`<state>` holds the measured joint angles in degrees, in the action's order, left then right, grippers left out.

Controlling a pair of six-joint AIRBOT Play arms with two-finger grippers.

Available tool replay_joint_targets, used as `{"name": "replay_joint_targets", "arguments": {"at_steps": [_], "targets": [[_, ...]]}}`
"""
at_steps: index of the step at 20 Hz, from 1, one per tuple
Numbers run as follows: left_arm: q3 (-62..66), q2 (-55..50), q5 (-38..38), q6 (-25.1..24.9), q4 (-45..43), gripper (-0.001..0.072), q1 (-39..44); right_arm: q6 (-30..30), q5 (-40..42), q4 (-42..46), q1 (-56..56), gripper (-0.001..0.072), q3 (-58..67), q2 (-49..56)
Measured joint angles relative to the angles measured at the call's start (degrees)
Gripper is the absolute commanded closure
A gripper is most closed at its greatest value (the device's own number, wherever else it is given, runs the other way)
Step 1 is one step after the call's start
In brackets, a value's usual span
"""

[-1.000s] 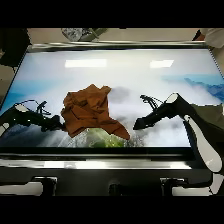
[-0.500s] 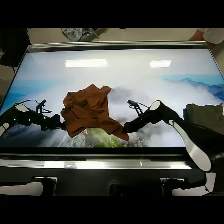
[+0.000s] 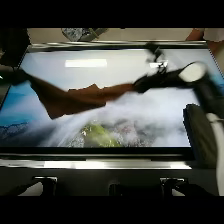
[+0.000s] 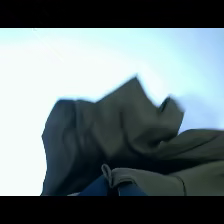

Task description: Fold the shirts.

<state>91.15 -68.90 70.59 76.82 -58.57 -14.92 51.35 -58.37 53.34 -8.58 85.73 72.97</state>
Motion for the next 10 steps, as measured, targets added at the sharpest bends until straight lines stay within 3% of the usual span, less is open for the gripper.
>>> {"name": "replay_joint_targets", "arguments": {"at_steps": [5,10], "targets": [[25.0,12.44,-8.04,4.44,2.64,0.0672,0.0,-3.19,16.87,6.36,1.55,0.0672,13.44,-20.44],[29.75,20.59,-15.58,6.38,6.08,0.0672,0.0,-3.28,18.71,10.47,1.9,0.0672,16.48,-32.02]]}}
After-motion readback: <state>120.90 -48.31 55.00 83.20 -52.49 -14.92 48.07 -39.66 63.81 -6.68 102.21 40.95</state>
